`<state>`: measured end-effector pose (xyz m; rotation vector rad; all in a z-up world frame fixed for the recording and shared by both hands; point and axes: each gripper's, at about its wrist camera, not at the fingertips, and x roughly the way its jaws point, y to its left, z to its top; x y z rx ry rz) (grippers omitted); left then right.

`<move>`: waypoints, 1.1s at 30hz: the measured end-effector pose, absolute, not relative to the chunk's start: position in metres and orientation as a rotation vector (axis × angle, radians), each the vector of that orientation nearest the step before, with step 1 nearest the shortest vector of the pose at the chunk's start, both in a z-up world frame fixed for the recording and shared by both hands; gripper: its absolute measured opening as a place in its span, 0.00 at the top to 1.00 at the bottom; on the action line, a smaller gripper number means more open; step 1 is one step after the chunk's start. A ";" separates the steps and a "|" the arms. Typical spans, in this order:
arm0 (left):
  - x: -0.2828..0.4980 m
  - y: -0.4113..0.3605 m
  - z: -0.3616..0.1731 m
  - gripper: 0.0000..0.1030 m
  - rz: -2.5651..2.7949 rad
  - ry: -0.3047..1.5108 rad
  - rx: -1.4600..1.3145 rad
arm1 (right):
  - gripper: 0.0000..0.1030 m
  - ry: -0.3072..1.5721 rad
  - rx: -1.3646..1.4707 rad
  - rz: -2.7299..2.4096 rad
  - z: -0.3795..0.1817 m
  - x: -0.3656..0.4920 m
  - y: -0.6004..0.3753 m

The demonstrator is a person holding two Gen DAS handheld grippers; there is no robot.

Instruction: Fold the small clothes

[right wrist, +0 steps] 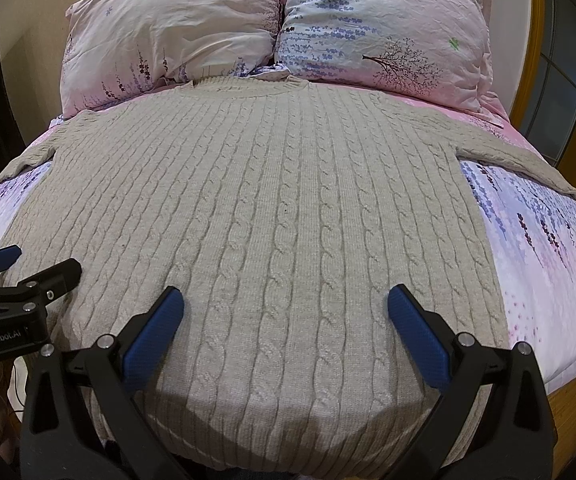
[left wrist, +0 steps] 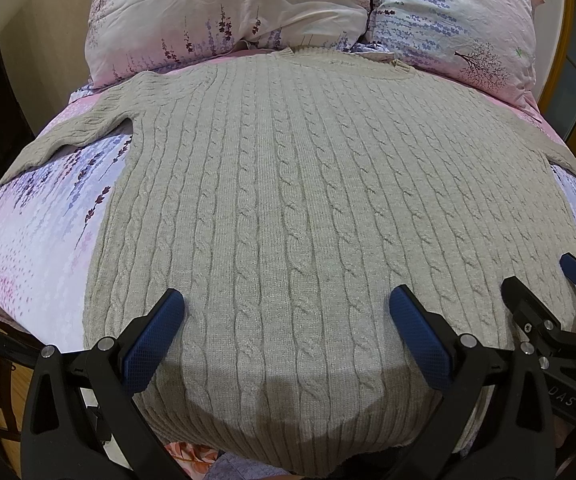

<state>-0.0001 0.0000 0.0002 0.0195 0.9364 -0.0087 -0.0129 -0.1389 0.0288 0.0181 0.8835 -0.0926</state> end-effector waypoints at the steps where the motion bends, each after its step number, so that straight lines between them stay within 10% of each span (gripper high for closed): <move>1: 0.000 0.000 0.000 0.01 -0.009 0.936 0.020 | 0.02 0.884 0.018 -0.093 0.029 -0.013 -0.139; 33: 0.007 -0.001 0.000 0.01 -0.017 0.973 0.029 | 0.02 0.947 0.003 -0.063 0.030 -0.007 -0.141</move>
